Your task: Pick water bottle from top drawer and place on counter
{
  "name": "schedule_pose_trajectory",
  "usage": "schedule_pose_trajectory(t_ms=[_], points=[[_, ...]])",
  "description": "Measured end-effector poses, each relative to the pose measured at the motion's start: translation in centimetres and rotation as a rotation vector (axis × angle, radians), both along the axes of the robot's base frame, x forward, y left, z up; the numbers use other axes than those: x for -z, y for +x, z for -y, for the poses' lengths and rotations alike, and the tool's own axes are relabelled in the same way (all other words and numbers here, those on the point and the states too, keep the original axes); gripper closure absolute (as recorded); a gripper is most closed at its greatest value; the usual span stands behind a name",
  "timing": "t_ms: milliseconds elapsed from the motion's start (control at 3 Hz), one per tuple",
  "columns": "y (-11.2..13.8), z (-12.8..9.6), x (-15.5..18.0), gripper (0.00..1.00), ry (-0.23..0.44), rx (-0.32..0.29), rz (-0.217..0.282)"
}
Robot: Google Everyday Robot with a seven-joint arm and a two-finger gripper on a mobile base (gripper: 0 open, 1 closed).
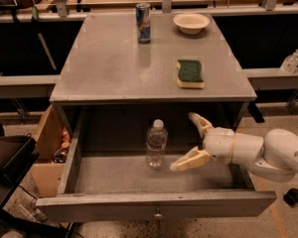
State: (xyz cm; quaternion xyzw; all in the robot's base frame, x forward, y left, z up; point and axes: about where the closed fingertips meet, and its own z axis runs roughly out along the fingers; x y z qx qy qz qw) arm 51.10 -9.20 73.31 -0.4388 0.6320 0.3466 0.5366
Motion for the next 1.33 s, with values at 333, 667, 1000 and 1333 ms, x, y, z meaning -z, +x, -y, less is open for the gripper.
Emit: schedule_pose_trajectory(t_ms=[333,667,1000,1333], points=[[1.4,-1.2,0.7,0.0,0.023,-0.022,-0.007],[2.4,-2.6,1.2,0.0,0.058,-0.049,0.003],[2.9,-4.1,1.4,0.0,0.076,-0.083,0.018],[3.2,-5.5,1.5,0.16,0.069,-0.111,0.031]])
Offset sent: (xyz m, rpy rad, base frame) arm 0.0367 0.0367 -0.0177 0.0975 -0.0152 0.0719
